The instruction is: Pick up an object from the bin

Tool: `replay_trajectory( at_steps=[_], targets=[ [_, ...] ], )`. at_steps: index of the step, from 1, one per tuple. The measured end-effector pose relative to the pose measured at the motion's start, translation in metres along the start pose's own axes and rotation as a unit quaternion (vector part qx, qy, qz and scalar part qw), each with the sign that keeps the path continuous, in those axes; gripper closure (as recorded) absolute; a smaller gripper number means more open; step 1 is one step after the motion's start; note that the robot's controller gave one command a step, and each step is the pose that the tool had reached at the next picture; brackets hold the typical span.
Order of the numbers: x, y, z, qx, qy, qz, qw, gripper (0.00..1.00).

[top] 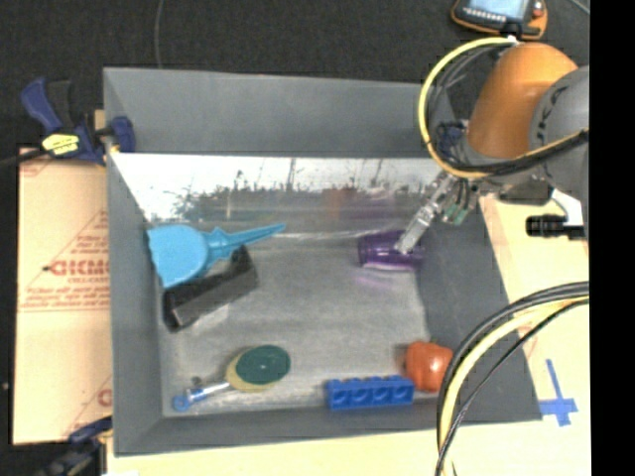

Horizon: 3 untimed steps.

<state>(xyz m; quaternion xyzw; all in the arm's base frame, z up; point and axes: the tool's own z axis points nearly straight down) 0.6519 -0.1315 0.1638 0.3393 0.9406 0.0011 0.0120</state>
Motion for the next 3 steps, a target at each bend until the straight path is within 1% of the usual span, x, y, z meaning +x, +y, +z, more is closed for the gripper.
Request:
replay_trajectory(
  at_steps=[1, 2, 3],
  targets=[
    [0.017, 0.008, 0.064, -0.002, 0.0035, -0.249, 0.9684, 0.00],
    [0.018, 0.000, 0.093, 0.002, 0.0021, 0.089, 0.9960, 0.00],
    [0.012, 0.016, 0.093, -0.003, -0.0002, -0.171, 0.9853, 1.00]
  ],
)
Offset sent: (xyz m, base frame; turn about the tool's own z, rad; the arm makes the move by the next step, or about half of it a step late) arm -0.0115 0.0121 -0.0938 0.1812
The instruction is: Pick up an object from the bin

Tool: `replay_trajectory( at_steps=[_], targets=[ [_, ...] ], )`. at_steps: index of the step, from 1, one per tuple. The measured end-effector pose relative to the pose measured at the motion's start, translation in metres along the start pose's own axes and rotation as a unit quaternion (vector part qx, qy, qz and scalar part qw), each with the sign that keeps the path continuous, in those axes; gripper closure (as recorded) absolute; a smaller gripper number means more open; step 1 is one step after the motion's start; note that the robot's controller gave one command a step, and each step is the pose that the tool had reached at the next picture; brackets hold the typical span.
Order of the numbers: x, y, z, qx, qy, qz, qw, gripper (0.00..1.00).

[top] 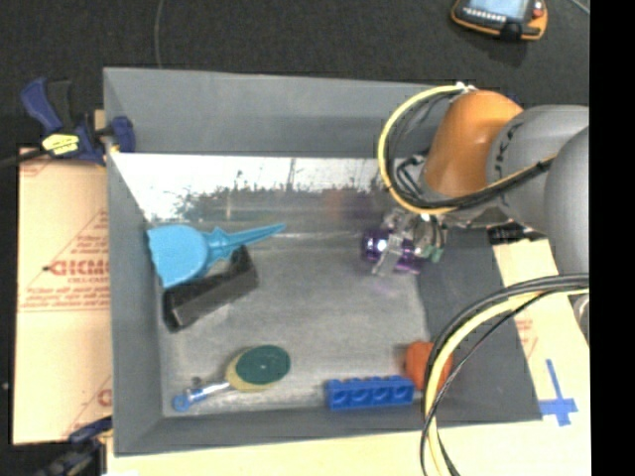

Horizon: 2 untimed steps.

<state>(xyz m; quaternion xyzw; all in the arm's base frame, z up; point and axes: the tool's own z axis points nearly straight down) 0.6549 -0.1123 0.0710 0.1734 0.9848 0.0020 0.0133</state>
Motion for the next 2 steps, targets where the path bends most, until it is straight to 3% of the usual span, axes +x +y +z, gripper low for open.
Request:
replay_trajectory(
  at_steps=[1, 2],
  targets=[
    [0.000, 0.000, 0.000, 0.000, 0.0000, 0.000, 1.0000, 1.00],
    [0.001, -0.001, -0.041, 0.001, 0.0035, 0.000, 1.0000, 1.00]
  ],
)
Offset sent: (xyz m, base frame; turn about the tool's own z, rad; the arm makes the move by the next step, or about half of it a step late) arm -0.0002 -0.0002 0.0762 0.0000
